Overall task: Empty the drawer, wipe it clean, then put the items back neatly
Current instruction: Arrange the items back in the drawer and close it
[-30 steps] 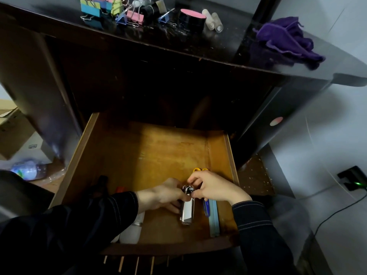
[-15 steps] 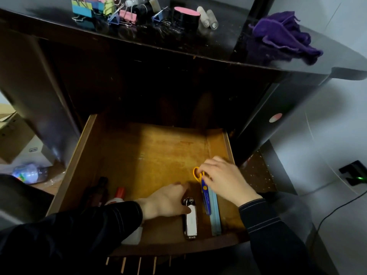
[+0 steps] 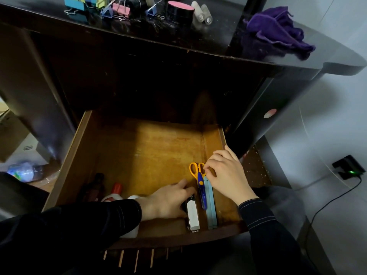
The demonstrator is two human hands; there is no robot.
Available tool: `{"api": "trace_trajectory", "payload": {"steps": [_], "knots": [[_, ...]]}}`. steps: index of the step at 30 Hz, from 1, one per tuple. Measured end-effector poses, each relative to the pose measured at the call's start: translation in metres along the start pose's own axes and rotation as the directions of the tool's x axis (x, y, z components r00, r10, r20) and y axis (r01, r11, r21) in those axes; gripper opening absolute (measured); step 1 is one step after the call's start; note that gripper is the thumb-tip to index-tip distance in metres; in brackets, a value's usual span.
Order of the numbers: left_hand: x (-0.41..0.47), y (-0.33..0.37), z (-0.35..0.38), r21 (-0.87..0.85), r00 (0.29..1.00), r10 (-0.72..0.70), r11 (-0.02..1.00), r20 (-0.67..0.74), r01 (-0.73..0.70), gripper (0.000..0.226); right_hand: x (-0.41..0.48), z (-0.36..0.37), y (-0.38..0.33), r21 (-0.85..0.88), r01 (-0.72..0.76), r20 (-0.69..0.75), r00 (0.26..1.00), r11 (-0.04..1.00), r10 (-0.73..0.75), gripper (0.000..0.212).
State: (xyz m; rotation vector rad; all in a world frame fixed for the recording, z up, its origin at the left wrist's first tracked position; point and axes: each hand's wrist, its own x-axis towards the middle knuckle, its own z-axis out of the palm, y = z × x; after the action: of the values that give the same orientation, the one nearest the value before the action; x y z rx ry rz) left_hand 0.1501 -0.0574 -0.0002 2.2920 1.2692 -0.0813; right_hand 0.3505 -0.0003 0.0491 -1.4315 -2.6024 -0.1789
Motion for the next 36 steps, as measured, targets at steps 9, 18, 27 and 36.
{"api": "trace_trajectory", "payload": {"steps": [9,18,27,36], "knots": [[0.009,0.003,0.002,-0.051,0.999,0.009,0.999,-0.039,-0.011,0.066,0.001,0.004,0.002,0.023,-0.017,-0.021,1.000,1.000,0.017,0.019],[0.014,0.008,-0.001,-0.079,0.999,0.020,0.997,-0.049,-0.024,0.065,0.001,0.006,0.004,0.012,-0.009,-0.030,0.999,1.000,0.010,0.016],[0.013,0.006,0.001,-0.122,0.998,0.021,0.992,-0.057,-0.028,0.062,0.000,0.008,0.005,-0.004,0.005,-0.059,0.998,1.000,-0.005,0.023],[0.001,-0.007,-0.032,-0.211,0.986,-0.050,0.977,-0.161,0.015,0.044,0.001,-0.010,-0.001,0.018,0.004,0.078,0.997,1.000,-0.005,0.020]]}}
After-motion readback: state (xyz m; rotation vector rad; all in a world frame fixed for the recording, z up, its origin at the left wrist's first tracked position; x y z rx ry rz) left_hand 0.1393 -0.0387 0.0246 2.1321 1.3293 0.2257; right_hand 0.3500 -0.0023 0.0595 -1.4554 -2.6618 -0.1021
